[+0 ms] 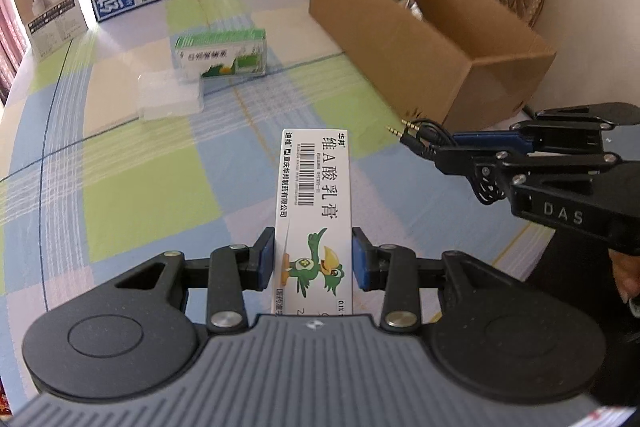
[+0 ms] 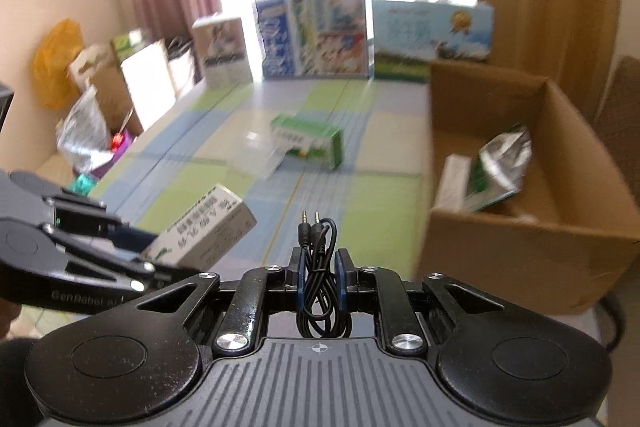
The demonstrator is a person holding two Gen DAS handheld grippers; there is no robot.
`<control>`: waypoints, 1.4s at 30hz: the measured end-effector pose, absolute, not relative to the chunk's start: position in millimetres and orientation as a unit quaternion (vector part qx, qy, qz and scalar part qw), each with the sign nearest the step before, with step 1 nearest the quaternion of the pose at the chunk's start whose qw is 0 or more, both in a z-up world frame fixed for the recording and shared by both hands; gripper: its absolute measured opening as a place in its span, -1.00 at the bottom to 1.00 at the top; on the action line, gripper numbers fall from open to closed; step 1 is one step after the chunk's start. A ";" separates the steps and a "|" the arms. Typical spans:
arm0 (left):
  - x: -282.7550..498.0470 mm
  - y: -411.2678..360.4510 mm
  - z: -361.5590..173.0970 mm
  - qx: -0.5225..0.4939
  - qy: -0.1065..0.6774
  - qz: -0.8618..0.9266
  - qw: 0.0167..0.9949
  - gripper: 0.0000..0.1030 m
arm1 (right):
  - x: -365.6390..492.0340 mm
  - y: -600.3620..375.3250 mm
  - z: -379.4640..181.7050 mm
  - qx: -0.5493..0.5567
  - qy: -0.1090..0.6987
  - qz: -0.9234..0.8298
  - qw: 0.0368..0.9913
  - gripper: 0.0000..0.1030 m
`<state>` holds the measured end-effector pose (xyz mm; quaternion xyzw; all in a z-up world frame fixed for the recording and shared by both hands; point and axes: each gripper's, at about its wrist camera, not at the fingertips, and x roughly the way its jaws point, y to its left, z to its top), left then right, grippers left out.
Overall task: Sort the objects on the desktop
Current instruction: 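Carry the white medicine box and black cable with both tools over the cardboard box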
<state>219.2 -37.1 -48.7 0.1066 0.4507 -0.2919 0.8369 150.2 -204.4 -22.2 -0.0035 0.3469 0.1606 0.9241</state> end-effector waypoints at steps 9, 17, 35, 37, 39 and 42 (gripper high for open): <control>212.8 -89.3 -12.4 0.098 0.421 -0.325 0.841 -0.36 | 151.5 -257.3 8.6 0.021 0.315 0.119 0.941 -0.77; 217.7 -142.1 6.1 0.101 0.402 -0.351 0.839 -0.36 | 160.1 -300.2 22.1 0.029 0.298 0.086 0.950 -0.77; 245.5 -207.1 10.1 0.095 0.403 -0.371 0.831 -0.36 | 189.5 -349.6 20.8 0.028 0.293 0.059 0.954 -0.77; 247.9 -211.7 9.3 0.096 0.403 -0.373 0.830 -0.36 | 193.5 -352.6 19.0 0.028 0.294 0.057 0.954 -0.77; 251.2 -216.5 8.3 0.096 0.404 -0.374 0.829 -0.36 | 196.8 -355.7 17.2 0.029 0.295 0.055 0.953 -0.77; 256.5 -222.5 6.4 0.096 0.405 -0.375 0.829 -0.36 | 201.8 -359.9 15.3 0.029 0.297 0.052 0.953 -0.77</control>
